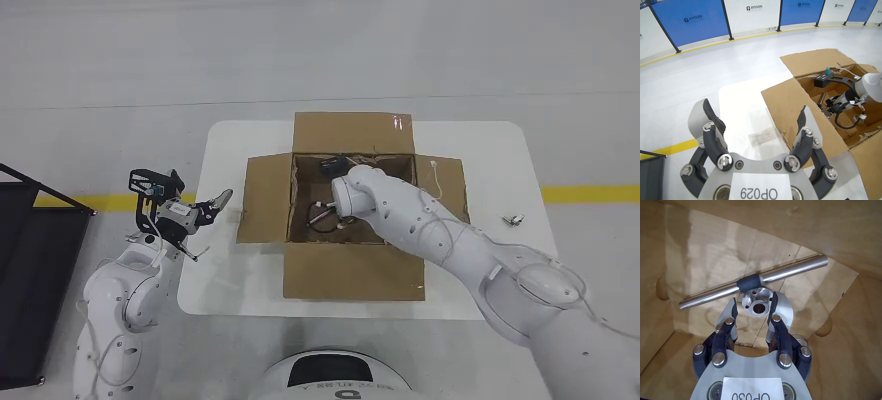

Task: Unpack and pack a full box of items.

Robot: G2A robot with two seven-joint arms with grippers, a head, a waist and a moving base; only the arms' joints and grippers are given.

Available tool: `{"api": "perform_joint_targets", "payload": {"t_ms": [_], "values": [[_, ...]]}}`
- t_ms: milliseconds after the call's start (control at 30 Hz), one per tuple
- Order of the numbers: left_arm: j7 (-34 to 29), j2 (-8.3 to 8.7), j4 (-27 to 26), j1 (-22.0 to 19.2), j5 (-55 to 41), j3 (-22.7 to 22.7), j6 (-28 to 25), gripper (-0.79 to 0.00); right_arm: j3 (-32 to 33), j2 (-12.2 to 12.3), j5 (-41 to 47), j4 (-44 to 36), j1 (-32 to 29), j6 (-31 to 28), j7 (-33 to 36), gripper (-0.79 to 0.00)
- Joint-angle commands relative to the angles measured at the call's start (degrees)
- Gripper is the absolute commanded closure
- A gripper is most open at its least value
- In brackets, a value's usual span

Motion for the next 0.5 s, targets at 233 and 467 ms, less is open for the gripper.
{"api": "perform_joint_targets", "payload": {"t_ms": [233, 467], "values": [[0.0, 0.0, 0.0, 0.0, 0.0, 0.0, 0.0, -0.785, 1.5, -0.8, -1.3, 2.4, -1.0, -0.8, -0.2, -0.339], [0.0, 0.0, 0.0, 0.0, 0.0, 0.0, 0.0, -0.785, 3.1, -0.9, -3.4, 0.4, -1.6, 0.2, -0.6, 0.0]]}}
